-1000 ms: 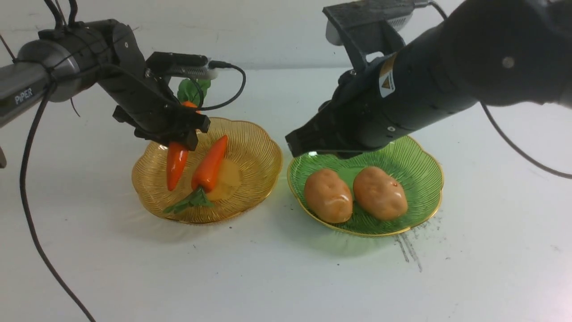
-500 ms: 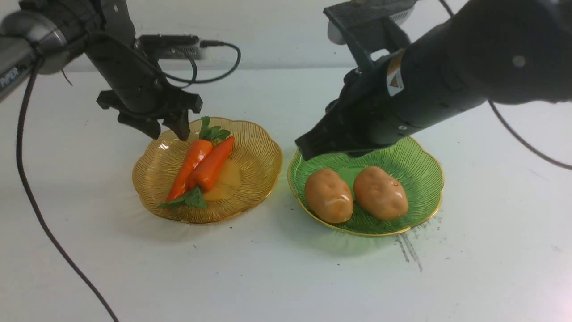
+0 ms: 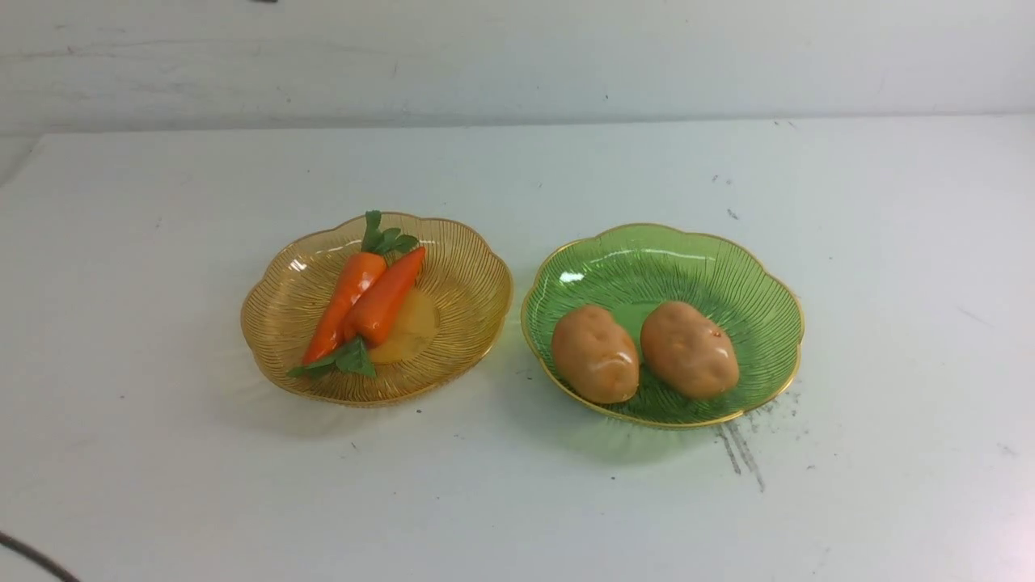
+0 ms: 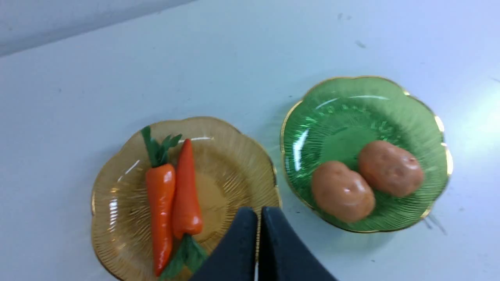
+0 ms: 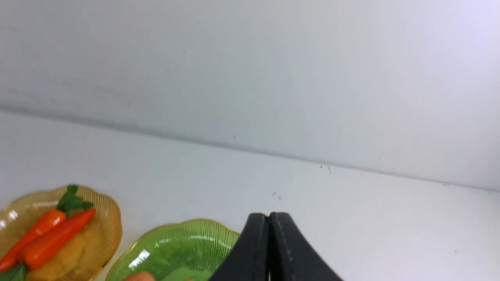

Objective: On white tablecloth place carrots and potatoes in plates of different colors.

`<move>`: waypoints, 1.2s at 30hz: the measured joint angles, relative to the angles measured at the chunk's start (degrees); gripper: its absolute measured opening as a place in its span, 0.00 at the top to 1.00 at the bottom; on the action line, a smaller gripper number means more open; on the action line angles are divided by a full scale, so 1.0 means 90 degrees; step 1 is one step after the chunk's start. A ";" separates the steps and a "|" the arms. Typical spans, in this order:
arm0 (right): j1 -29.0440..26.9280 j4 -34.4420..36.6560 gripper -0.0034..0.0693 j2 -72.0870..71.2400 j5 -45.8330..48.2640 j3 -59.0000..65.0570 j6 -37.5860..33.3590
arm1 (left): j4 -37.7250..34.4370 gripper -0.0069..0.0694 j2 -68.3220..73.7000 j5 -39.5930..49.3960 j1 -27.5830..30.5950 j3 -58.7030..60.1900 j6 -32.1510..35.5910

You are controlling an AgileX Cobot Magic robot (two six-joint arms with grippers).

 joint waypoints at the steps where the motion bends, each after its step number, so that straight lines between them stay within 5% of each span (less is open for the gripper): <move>1: 0.0000 -0.0090 0.97 -0.0390 -0.0093 0.0283 0.0172 | -0.0001 0.91 -0.0249 0.0000 -0.0105 0.0167 0.0000; 7: 0.0000 -0.0842 0.97 -0.2526 -0.1299 0.2370 0.1191 | 0.0064 0.91 -0.2095 -0.0163 -0.0518 0.1959 -0.0035; 16: 0.0000 -0.2589 0.97 -0.4556 -0.3648 0.5027 0.2797 | 0.0239 0.91 -0.5468 -0.1908 -0.0518 0.5687 -0.0195; 27: 0.0000 -0.2947 0.97 -0.4825 -0.4056 0.5523 0.3444 | 0.0234 0.91 -0.8855 -0.3056 -0.0518 0.8867 -0.0517; 36: 0.0000 -0.3098 0.97 -0.4825 -0.4090 0.5523 0.3455 | 0.0196 0.91 -0.9375 -0.3669 -0.0518 0.9348 -0.0578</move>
